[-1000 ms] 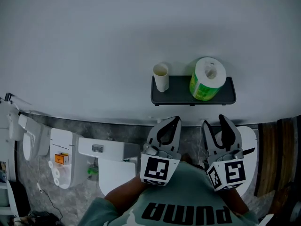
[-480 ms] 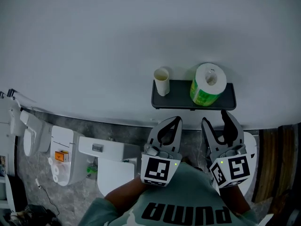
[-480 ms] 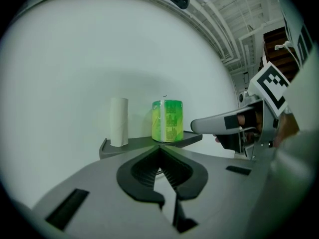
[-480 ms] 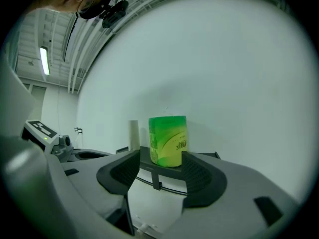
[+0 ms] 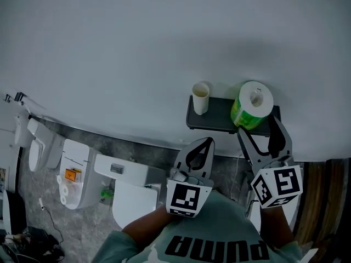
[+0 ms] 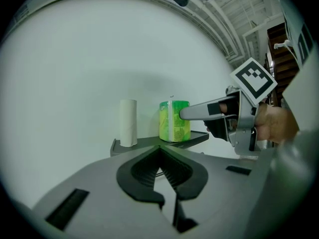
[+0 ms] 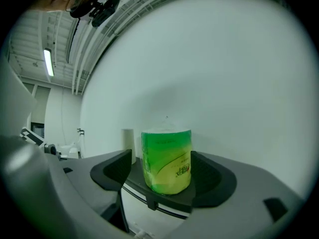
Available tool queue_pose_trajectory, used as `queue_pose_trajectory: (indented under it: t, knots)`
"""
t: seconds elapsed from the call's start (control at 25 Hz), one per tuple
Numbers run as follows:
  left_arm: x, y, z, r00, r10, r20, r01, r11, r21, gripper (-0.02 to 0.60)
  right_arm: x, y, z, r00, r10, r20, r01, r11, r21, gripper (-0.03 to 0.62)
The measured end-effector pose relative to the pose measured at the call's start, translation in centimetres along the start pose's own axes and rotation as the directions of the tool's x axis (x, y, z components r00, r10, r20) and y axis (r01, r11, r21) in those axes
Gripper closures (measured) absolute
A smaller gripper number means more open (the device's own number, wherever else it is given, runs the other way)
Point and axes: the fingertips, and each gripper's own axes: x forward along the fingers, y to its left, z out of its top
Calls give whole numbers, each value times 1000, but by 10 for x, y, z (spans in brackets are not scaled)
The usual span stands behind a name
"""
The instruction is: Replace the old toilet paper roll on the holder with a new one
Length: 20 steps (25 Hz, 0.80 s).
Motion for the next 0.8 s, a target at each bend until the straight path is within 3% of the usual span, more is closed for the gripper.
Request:
queue_pose_trajectory:
  t: [0.2, 0.8]
  knots:
    - [1, 2, -1, 1000, 2, -7, -2, 1000, -8, 577, 12, -4, 4, 1000, 3, -12, -4, 1000, -15, 202]
    - [10, 6, -4, 1000, -11, -8, 11, 1000, -26, 577, 43, -10, 13, 999, -1, -47, -2, 998, -57, 169]
